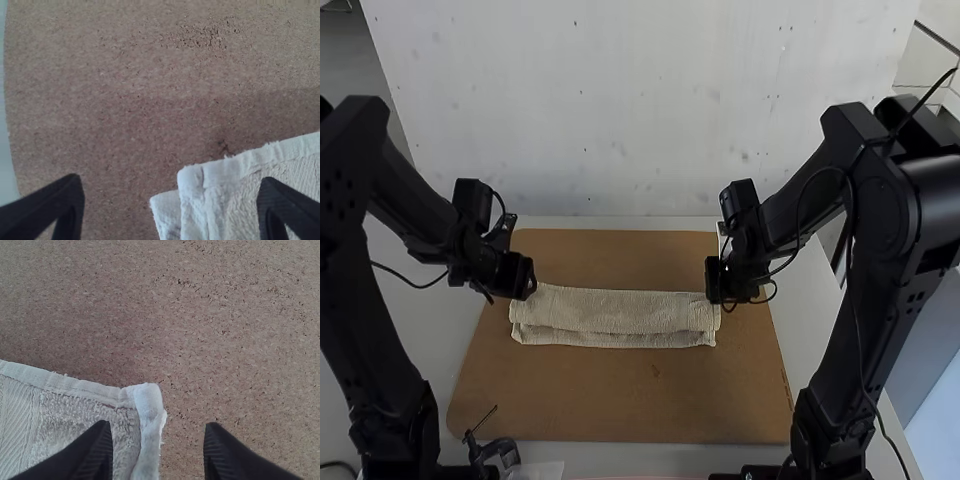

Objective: Fold the towel.

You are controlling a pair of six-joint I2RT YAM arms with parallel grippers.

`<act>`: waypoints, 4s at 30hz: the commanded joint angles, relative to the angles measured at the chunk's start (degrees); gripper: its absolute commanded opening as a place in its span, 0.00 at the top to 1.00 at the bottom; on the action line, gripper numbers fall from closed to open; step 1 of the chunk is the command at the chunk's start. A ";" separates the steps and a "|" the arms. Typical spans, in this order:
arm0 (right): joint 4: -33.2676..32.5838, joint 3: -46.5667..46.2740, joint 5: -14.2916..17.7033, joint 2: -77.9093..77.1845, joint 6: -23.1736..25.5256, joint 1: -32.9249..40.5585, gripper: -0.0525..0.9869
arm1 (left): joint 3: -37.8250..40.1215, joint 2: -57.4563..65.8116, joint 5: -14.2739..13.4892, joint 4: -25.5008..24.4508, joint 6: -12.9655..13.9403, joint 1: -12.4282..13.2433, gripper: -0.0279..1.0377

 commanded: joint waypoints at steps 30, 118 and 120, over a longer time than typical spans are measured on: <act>-10.67 6.47 -13.02 5.12 2.14 -5.42 0.52 | 0.28 -7.73 -0.35 -0.51 -0.22 0.18 0.27; -7.68 5.76 -17.15 7.49 -8.85 -18.95 0.93 | -0.60 -6.24 0.44 0.10 -0.39 1.23 0.27; -7.59 5.50 -17.15 7.49 -9.99 -20.80 0.93 | -0.60 -6.24 0.44 0.10 -0.39 1.23 0.27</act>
